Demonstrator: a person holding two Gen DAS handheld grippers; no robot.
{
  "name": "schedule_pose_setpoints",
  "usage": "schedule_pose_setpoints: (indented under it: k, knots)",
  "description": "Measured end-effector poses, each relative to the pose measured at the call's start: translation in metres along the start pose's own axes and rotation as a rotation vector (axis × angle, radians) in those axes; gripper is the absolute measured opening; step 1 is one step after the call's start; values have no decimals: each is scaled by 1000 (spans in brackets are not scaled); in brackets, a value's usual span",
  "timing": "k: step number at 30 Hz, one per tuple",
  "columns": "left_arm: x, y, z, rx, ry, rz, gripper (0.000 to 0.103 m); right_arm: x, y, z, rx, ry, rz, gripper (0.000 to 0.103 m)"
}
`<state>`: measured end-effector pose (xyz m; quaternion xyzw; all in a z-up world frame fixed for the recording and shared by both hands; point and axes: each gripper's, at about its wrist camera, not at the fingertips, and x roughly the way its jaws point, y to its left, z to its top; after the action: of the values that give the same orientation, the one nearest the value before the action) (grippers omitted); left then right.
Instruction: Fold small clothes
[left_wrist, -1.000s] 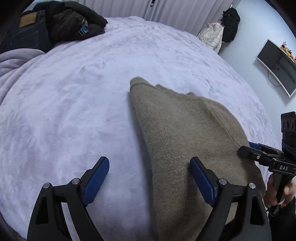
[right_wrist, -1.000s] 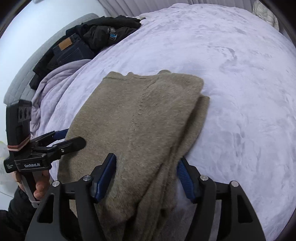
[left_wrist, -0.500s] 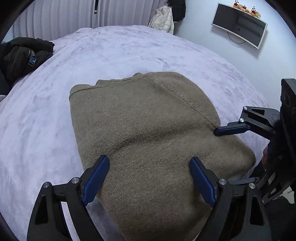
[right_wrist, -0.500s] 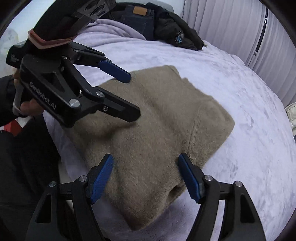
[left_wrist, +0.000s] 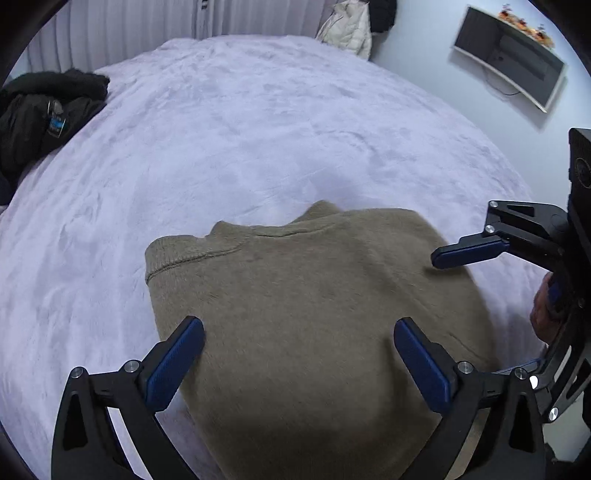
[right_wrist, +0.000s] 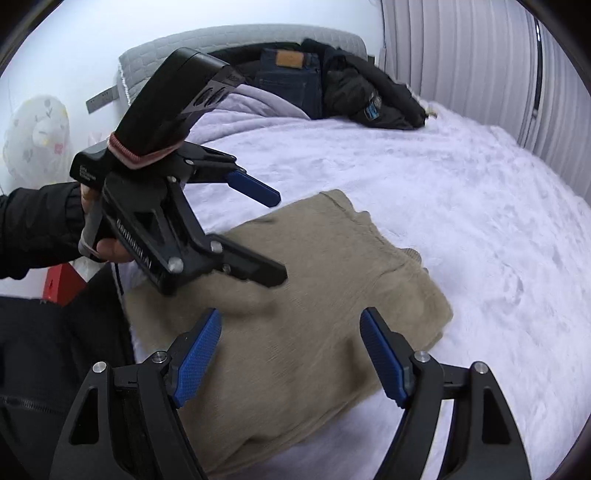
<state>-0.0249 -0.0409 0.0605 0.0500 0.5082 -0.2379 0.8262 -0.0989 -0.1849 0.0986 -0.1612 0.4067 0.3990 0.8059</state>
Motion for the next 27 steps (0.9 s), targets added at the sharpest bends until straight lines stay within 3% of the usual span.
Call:
schedule_pose_setpoints:
  k: [4,6,8,11,14,17,20,23,27]
  knots:
    - [41,35,6,-101,95,29,103,49,-50,6,79,128,-47,80]
    - [38,42,6,-141,93,14,103,59,-72,0,157,139,15,83]
    - [21,38,4,-139,57,60,103,52,-75,-1,194,114,3,83]
    - [-20,21,-13,-79,-28,23,103,14,-43,-4,138,40,-62,83]
    - [-54,-13,-48,41,-79,-64,103,-24,5,-17,25,-37,-26,84]
    - [-67,-46,-83,175,-95,-103,103,-38,58,-27,-104,-33,37,84]
    - [-58,-59,-110,241,-62,-62,103,-22,93,-37,-198,35,73,84]
    - [-55,-58,-125,261,-70,9,103,-1,108,-60,-246,118,21,84]
    - [-59,-45,-135,199,-51,12,103,-9,107,-74,-210,88,15,84]
